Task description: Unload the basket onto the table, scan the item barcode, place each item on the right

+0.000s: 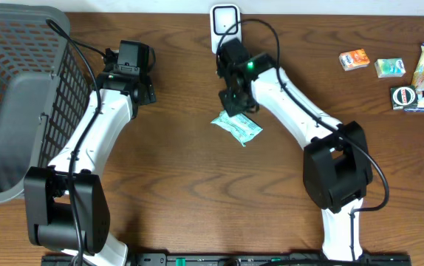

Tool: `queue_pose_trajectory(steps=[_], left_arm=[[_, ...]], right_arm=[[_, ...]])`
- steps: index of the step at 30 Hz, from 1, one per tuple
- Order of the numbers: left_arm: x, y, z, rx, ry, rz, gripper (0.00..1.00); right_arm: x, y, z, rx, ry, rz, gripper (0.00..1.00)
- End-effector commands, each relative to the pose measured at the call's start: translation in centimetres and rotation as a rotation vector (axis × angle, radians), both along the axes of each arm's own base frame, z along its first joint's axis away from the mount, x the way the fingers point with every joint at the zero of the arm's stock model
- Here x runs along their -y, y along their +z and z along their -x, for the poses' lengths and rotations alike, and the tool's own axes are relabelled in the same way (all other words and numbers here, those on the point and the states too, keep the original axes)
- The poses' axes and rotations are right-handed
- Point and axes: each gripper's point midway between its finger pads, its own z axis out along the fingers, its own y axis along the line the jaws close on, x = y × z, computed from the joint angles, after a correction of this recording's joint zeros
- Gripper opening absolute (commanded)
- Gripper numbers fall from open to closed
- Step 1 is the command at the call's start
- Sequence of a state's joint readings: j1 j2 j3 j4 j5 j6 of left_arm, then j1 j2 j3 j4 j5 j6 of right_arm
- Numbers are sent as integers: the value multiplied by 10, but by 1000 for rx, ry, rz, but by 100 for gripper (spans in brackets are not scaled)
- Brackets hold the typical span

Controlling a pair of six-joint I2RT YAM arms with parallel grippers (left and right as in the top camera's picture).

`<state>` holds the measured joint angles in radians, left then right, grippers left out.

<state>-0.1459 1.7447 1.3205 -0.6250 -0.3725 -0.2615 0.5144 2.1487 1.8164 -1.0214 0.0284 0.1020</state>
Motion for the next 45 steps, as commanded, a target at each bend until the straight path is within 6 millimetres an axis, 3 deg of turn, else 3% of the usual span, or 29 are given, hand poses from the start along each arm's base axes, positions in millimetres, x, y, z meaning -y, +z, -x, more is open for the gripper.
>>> queue_pose_trajectory(steps=[1,9,13,16,24,27,28,31,34,39,45], left_arm=[[-2,6,-2,13,2,-12,98],[-2,6,-2,13,2,-12,97],[-2,6,-2,13,2,-12,98],[-2,6,-2,13,2,-12,98],[-2,6,-2,13,2,-12,98],[-2,6,-2,13,2,-12,98],[-2,6,-2,13,2,-12,98],[-2,6,-2,13,2,-12,97],[-2,6,-2,13,2,-12,98],[-2,6,-2,13,2,-12,98],[-2,6,-2,13,2,-12,98]], right_arm=[[12,-1,5,-24,-6,54,1],[9,-43,55,-203,29,34,3],[16,-63,68,-236,31,54,1],[24,-67,70,-236,8,86,1],[68,-57,26,-52,-165,249,1],[79,-52,0,51,-206,274,1],[84,-47,-20,129,-238,265,1],[81,-37,-44,197,-271,196,1],[69,-25,-53,188,-269,100,2],[52,-9,-50,128,-243,9,28],[36,-17,-7,-81,-203,-74,59]])
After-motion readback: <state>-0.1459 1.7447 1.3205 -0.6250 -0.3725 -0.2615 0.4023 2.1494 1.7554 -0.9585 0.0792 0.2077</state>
